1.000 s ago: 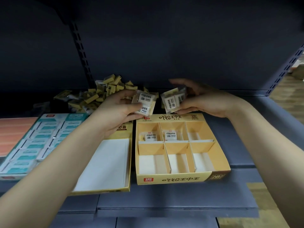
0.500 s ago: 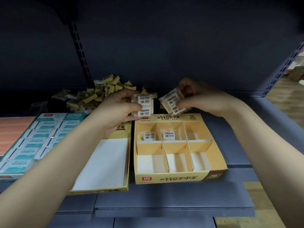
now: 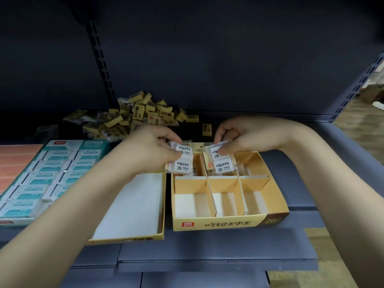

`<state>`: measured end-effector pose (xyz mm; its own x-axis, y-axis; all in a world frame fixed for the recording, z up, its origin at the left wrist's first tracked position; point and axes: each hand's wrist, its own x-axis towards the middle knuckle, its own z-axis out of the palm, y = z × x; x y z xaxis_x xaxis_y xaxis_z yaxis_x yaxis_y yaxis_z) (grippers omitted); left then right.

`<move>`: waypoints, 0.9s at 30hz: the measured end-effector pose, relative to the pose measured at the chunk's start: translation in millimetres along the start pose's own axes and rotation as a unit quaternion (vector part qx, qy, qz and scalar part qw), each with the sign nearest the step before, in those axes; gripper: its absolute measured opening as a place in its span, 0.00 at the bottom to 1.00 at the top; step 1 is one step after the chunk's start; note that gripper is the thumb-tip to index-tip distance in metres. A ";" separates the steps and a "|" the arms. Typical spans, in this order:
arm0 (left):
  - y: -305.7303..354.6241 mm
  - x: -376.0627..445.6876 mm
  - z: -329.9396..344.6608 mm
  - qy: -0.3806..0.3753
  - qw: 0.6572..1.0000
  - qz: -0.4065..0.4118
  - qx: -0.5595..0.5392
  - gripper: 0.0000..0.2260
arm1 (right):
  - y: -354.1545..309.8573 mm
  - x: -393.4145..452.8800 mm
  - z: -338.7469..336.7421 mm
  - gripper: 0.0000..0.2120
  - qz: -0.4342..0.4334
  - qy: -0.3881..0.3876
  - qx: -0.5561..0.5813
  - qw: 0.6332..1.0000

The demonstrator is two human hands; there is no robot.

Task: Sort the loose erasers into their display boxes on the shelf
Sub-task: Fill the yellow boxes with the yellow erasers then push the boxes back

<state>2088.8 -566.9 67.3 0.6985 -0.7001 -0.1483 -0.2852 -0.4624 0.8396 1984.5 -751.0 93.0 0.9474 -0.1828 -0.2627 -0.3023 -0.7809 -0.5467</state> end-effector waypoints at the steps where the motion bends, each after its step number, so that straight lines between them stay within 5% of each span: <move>1: 0.6 -1.1 0.2 0.004 1.000 0.001 -0.001 0.09 | -1.3 -0.5 -0.1 0.06 0.002 0.004 -0.004 1.000; 5: 8.0 -9.9 -6.9 0.007 0.999 0.004 -0.049 0.09 | -3.9 -7.0 -7.9 0.05 -0.003 0.021 0.004 1.000; 10: 15.4 -29.6 -15.9 -0.075 0.995 0.006 -0.060 0.08 | -6.0 -26.2 -11.2 0.04 -0.005 -0.046 0.090 0.995; 27: 9.3 -37.0 22.9 -0.132 0.932 0.038 0.336 0.08 | -24.0 -43.9 31.1 0.05 0.031 -0.029 -0.160 0.986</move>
<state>2045.3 -557.8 68.6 0.4985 -0.8134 -0.2998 -0.7362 -0.5798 0.3489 1946.9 -705.7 92.9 0.9177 -0.2093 -0.3378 -0.3025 -0.9191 -0.2524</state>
